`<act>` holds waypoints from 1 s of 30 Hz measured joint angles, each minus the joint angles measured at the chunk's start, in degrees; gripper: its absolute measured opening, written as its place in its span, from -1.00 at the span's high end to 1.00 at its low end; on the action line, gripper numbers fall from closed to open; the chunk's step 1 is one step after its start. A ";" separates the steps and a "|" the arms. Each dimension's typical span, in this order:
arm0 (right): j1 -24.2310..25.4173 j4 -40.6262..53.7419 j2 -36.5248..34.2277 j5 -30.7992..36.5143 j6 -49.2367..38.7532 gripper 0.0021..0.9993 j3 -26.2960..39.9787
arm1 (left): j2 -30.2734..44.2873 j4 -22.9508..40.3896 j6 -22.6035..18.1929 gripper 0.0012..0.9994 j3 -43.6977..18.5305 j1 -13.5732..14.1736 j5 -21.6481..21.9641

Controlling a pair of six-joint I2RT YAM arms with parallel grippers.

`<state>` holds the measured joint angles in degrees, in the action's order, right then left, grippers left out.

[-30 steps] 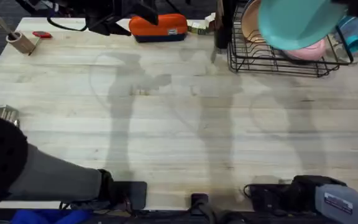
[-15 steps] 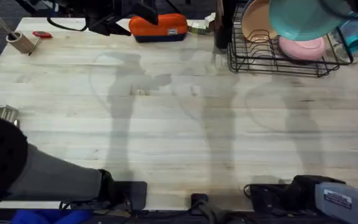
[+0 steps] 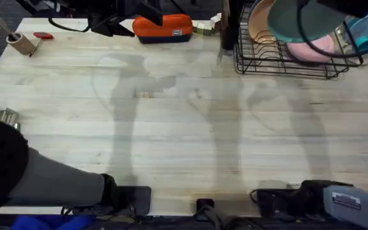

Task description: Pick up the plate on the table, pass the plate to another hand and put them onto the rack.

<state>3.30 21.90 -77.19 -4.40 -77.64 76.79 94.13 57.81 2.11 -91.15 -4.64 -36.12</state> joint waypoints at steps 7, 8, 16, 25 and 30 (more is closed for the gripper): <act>-1.46 -1.27 -5.27 -0.80 -13.03 0.95 0.00 | 0.00 -0.01 0.04 -0.99 0.00 0.00 0.00; -1.48 -1.66 -6.05 -0.81 -14.38 0.95 0.00 | 0.00 0.01 0.04 -0.99 0.00 0.00 0.00; -1.46 -7.39 -11.18 -0.81 -21.46 0.95 0.00 | 0.00 -0.01 0.04 -0.99 0.00 0.00 0.00; -1.57 -7.31 -13.83 -1.15 -22.96 0.95 0.00 | 0.00 -0.01 0.04 -0.99 0.00 0.00 -0.02; -1.59 -6.51 -14.33 -1.64 -23.14 0.95 0.00 | 0.00 -0.01 0.04 -0.99 0.00 0.00 0.00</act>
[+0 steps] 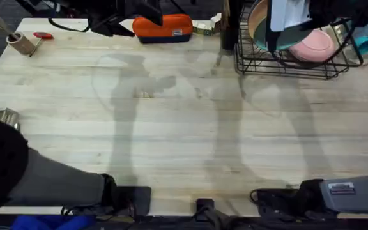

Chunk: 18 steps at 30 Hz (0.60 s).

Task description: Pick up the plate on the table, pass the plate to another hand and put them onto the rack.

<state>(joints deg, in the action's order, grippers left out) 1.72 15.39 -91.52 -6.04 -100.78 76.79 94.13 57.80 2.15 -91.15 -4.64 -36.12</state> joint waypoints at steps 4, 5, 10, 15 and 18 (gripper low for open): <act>0.00 0.05 -1.28 -0.04 0.01 0.95 0.00 | 0.00 0.00 0.00 -0.99 0.00 0.00 -0.02; 0.00 0.03 -1.72 -0.04 0.01 0.95 0.00 | 0.00 0.02 0.00 -0.99 0.00 0.00 0.00; 0.00 0.23 -3.61 -0.04 0.01 0.95 0.00 | 0.00 0.02 0.00 -0.99 0.00 0.00 0.00; 0.00 1.21 -4.53 -0.04 0.01 0.95 0.00 | 0.00 0.02 0.00 -0.99 0.00 0.00 0.00; 0.00 1.32 -5.05 0.00 -0.01 0.95 0.00 | 0.00 0.02 0.00 -0.99 0.00 0.00 0.00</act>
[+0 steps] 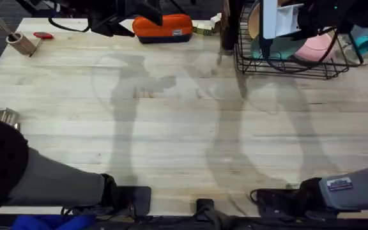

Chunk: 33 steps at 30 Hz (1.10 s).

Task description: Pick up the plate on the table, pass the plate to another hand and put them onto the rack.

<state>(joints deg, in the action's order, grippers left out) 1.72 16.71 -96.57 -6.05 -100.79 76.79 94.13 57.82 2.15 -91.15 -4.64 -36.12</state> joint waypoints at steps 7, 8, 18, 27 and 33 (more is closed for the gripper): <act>-0.05 0.00 -0.14 -0.02 0.00 0.72 0.00 | 0.00 0.00 0.72 -0.99 0.00 0.00 0.00; -0.07 0.00 -0.15 0.00 0.00 0.71 0.00 | 0.00 0.00 0.75 -0.99 0.00 0.00 0.00; -0.04 -0.21 -0.14 0.00 0.00 0.53 0.00 | 0.00 0.00 0.90 -0.99 0.00 0.00 0.00; -0.04 -0.83 -0.12 0.00 0.00 0.44 0.00 | 0.00 0.00 0.92 -0.99 0.00 -0.01 0.00; -0.04 -1.42 1.07 -0.02 0.00 0.40 0.00 | 0.00 0.00 0.92 -0.99 0.00 0.00 0.00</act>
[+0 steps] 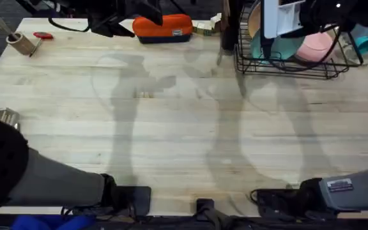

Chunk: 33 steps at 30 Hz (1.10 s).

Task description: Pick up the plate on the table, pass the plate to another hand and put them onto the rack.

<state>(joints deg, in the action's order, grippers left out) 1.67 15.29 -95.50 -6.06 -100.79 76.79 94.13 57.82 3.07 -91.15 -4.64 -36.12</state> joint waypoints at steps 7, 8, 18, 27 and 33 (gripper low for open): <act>0.00 -0.04 3.70 0.00 0.00 0.21 0.00 | 0.00 0.00 0.00 -0.99 0.00 0.00 0.02; 0.00 -0.03 4.22 0.00 0.01 0.14 0.00 | 0.00 0.00 0.00 -0.99 0.00 0.00 0.00; 0.00 0.16 9.08 0.01 5.46 -0.99 0.00 | 0.00 0.00 0.00 -0.99 0.00 0.00 0.02; -0.46 4.66 11.84 0.02 20.98 -0.99 0.00 | 0.00 0.00 -0.07 -0.99 0.00 0.00 4.19; -2.32 11.36 13.93 0.02 34.28 -0.99 0.00 | 0.00 -0.26 -0.77 -0.99 0.00 0.00 10.13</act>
<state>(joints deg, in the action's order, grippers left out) -0.65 26.65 -81.57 -6.05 -66.52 76.79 94.13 57.56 2.30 -91.15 -4.64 -25.98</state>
